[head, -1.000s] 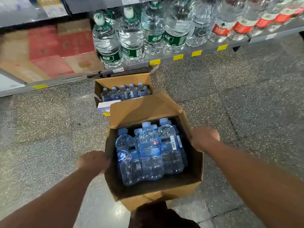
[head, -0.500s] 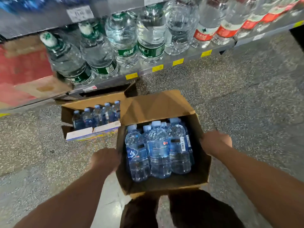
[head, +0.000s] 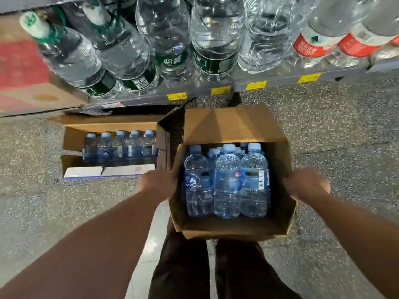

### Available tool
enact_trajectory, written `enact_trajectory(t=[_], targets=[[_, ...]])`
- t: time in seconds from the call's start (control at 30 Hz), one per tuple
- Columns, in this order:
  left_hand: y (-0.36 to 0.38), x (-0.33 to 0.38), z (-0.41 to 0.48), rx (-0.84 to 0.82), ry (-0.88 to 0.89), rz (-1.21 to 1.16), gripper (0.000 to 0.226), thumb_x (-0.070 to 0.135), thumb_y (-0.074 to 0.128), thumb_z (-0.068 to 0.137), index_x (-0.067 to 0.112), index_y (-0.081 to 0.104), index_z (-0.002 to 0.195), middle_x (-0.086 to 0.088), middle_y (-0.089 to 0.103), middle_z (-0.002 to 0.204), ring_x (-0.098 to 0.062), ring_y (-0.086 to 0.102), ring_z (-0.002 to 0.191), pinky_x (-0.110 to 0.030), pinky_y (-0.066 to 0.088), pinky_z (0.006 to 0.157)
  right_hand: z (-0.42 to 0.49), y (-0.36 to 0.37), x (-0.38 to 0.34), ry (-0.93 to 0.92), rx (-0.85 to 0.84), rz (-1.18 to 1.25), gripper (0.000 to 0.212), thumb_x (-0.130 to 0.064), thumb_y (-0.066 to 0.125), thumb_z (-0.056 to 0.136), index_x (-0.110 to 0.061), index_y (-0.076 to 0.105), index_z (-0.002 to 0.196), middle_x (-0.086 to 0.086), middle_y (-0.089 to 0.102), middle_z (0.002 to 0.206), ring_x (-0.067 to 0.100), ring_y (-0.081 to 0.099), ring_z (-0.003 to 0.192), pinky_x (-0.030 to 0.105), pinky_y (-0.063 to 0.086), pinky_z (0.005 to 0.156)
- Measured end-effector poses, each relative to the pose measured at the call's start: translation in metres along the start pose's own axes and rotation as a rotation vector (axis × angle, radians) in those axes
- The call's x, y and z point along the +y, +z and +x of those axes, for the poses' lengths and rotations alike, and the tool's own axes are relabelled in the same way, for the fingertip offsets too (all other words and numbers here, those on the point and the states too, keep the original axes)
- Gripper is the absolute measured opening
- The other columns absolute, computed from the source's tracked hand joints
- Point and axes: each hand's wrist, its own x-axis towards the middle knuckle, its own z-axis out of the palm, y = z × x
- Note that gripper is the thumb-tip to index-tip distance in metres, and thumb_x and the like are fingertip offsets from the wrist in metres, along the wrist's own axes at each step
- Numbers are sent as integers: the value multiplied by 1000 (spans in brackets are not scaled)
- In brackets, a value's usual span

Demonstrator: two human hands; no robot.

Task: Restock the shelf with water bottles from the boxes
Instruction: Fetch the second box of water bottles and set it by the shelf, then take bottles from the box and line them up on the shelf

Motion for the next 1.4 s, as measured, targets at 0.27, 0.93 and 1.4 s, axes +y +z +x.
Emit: enact_trajectory(t=[0.27, 0.93, 1.4], targets=[[-9, 21, 85, 42, 4, 1, 43, 43, 36, 98, 12, 63, 112, -11, 63, 112, -31, 61, 103, -34, 40, 69, 74, -5, -29, -15, 37, -38, 40, -36, 41, 98, -8, 64, 116, 14, 62, 120, 33, 60, 109, 37, 48, 84], [-100, 44, 54, -10, 33, -9, 29, 31, 46, 93, 16, 58, 115, -5, 58, 96, -27, 56, 88, -29, 35, 59, 55, -90, -79, -217, 51, -171, 34, -20, 53, 88, -9, 57, 120, 10, 63, 115, 31, 61, 105, 38, 45, 79], [-121, -64, -52, 336, 62, -125, 54, 53, 42, 83, 29, 46, 131, -1, 47, 136, -25, 40, 130, -48, 30, 105, -94, -135, -157, -724, 377, -349, 54, -50, 41, 92, -17, 42, 135, 11, 46, 136, 33, 44, 123, 48, 37, 98]])
